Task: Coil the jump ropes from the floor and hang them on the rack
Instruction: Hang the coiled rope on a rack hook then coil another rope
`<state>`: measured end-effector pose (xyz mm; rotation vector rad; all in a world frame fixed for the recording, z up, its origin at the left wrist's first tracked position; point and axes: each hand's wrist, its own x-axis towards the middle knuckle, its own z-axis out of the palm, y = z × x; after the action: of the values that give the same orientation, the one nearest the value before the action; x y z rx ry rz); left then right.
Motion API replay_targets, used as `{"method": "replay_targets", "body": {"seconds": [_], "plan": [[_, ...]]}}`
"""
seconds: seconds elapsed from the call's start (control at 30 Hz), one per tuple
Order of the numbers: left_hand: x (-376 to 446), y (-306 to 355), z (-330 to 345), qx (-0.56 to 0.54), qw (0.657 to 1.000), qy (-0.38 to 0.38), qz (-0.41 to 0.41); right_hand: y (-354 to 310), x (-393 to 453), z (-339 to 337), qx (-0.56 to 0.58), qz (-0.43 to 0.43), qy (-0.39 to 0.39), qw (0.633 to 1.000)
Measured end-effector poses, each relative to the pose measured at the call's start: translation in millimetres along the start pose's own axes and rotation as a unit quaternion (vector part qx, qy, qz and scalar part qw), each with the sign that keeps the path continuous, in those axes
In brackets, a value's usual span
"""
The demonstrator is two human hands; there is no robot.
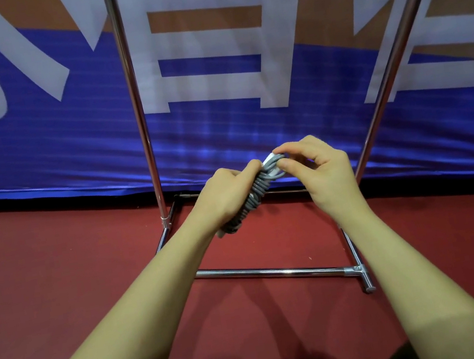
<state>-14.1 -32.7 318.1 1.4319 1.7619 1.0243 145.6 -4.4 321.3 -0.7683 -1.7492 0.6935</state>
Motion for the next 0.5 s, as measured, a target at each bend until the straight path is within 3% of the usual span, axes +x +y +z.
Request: {"method": "replay_targets", "body": {"seconds": [0.23, 0.5], "plan": [[-5.6, 1.9, 1.4, 0.007, 1.0, 0.005, 0.026, 6.2, -0.7, -4.0, 0.08, 0.021, -0.109, 0.991], [-5.5, -0.2, 11.7, -0.007, 0.993, 0.005, 0.121, 7.3, -0.6, -5.6, 0.096, 0.032, -0.06, 0.993]]}}
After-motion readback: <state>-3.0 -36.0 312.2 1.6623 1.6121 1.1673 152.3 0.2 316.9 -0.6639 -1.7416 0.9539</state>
